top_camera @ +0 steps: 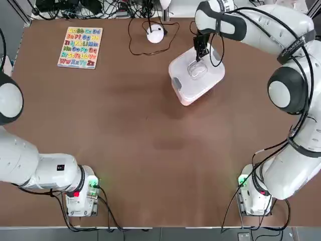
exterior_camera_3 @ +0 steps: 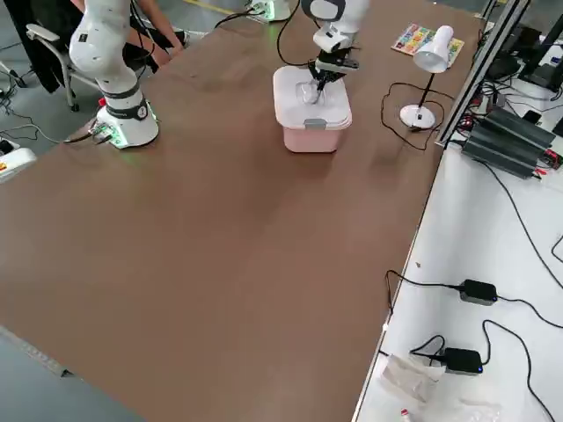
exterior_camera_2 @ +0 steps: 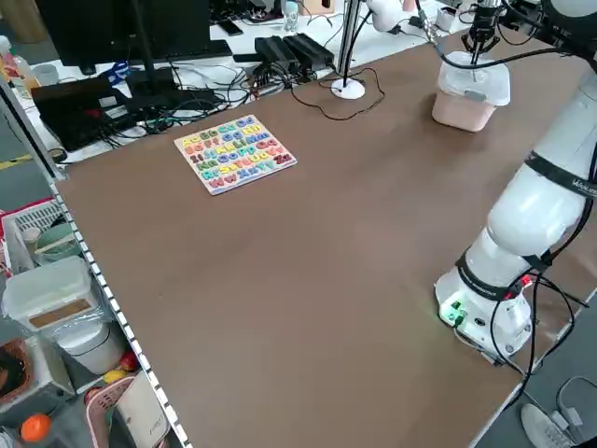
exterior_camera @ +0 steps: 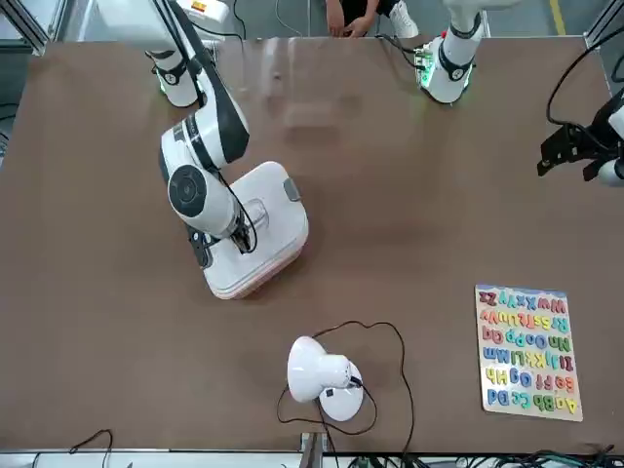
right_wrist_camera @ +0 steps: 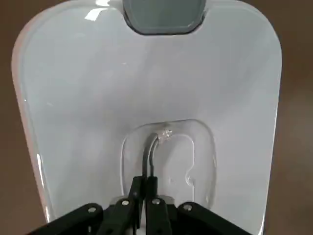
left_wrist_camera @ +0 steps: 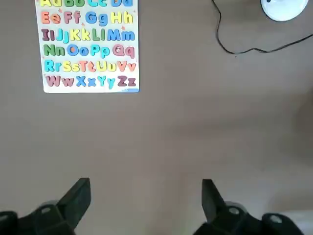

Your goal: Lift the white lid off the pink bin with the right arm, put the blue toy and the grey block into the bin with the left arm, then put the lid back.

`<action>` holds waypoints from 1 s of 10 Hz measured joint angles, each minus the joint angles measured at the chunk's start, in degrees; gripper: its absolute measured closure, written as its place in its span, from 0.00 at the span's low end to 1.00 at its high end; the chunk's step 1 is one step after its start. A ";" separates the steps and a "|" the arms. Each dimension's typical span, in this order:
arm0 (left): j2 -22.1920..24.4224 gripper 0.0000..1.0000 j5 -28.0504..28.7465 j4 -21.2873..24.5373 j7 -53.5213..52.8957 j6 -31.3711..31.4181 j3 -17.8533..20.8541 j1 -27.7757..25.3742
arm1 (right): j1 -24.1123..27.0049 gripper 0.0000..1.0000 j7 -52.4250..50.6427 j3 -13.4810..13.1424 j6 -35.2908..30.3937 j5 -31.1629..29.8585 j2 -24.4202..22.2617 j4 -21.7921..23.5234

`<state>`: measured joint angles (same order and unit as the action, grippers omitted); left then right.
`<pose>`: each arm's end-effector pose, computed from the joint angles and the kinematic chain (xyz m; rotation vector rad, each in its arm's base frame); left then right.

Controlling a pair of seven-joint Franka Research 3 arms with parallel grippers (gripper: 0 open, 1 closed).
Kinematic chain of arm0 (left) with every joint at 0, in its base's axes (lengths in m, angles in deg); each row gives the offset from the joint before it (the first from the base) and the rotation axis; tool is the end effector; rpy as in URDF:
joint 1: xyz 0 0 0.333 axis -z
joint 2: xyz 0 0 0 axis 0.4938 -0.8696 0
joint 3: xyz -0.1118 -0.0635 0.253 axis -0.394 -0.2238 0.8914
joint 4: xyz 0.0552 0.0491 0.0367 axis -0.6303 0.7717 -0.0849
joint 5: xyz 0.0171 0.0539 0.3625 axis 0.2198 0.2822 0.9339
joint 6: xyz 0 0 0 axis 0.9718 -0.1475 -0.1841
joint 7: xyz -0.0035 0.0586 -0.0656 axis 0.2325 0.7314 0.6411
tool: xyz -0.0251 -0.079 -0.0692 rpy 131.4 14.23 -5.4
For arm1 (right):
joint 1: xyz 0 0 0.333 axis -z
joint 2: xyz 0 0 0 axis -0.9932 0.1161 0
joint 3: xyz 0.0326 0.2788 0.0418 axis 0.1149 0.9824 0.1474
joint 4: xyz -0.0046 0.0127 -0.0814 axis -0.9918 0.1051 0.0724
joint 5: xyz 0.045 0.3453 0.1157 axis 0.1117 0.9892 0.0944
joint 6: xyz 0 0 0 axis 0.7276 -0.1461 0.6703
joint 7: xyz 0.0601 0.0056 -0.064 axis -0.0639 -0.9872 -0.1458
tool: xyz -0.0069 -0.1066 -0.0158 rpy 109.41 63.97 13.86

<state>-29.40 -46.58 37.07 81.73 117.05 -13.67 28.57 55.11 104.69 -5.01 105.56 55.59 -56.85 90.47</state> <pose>0.5330 -0.0204 0.6086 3.1031 -0.1474 -0.0134 0.5437 0.2957 0.3409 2.6227 -1.6076 -0.3063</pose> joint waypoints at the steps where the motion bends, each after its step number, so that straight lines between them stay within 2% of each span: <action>1: 0.00 0.00 0.00 0.00 -0.01 0.08 0.00 -0.06 | 0.00 0.93 0.00 -0.04 0.00 0.00 0.00 0.01; 4: 0.00 0.00 0.05 0.00 -0.24 0.21 0.00 -0.53 | -0.06 0.91 -0.03 0.00 0.08 -0.69 0.00 0.08; 5: 0.00 0.00 0.05 0.00 -0.24 0.26 0.00 -0.56 | -0.04 0.85 -0.08 -0.11 0.08 -1.33 0.01 0.08; 7: 0.00 0.00 0.05 0.00 -0.26 0.35 0.00 -0.56 | -0.06 0.94 -0.07 -0.13 0.10 -1.48 0.03 0.02; 10: 0.00 0.00 0.05 0.00 -0.26 0.37 0.00 -0.56 | -0.11 0.94 -0.08 -0.11 0.24 -1.48 0.33 -0.45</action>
<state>-29.40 -46.53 37.06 81.47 117.42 -13.67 28.02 55.00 104.61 -5.12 105.80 54.12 -56.51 90.01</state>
